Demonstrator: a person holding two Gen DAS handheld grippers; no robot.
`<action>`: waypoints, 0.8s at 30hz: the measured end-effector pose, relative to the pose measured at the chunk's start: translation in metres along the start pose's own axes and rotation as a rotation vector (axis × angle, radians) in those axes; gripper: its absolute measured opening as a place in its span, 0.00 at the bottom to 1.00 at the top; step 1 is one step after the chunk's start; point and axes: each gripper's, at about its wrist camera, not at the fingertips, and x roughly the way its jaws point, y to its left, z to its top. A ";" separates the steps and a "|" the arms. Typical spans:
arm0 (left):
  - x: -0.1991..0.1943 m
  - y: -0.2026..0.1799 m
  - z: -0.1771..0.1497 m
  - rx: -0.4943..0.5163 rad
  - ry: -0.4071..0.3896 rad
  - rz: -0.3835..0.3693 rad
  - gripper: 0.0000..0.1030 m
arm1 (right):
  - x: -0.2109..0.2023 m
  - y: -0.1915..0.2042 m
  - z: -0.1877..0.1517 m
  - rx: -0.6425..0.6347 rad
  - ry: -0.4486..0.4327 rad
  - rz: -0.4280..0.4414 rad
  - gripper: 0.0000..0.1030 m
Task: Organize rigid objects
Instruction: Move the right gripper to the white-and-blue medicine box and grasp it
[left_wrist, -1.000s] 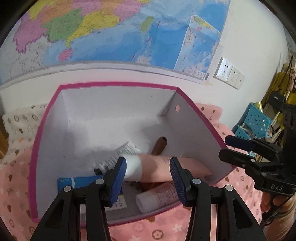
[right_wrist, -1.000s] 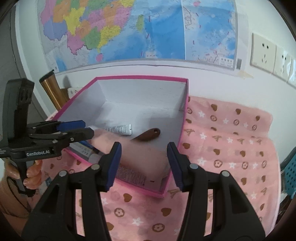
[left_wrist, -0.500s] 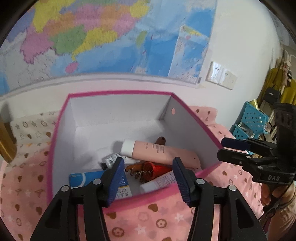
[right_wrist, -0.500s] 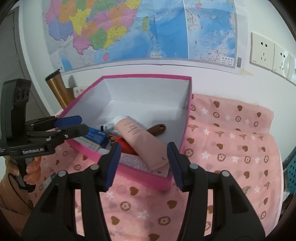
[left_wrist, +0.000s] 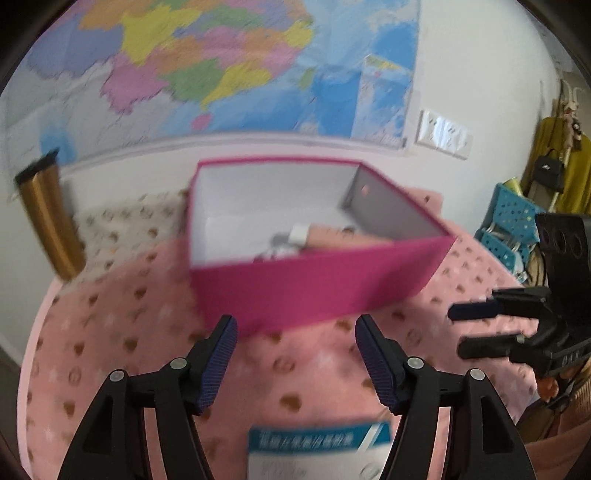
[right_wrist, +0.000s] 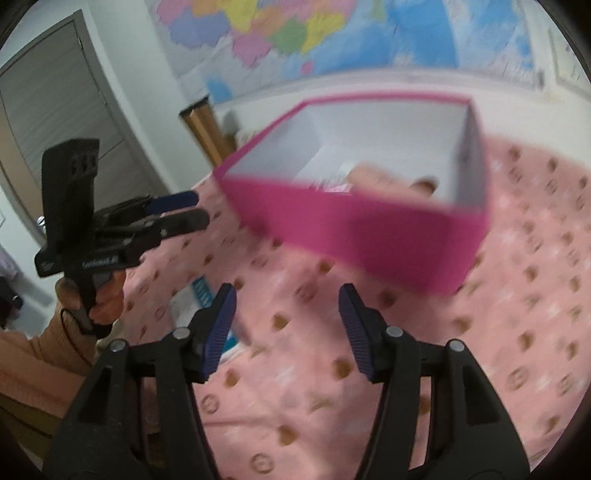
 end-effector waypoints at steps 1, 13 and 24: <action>0.000 0.004 -0.006 -0.010 0.015 0.010 0.66 | 0.007 0.003 -0.005 0.002 0.020 0.011 0.58; -0.005 0.032 -0.065 -0.125 0.128 0.016 0.66 | 0.067 0.040 -0.050 0.028 0.192 0.157 0.57; 0.001 0.021 -0.084 -0.105 0.186 -0.067 0.56 | 0.076 0.041 -0.043 0.044 0.191 0.163 0.47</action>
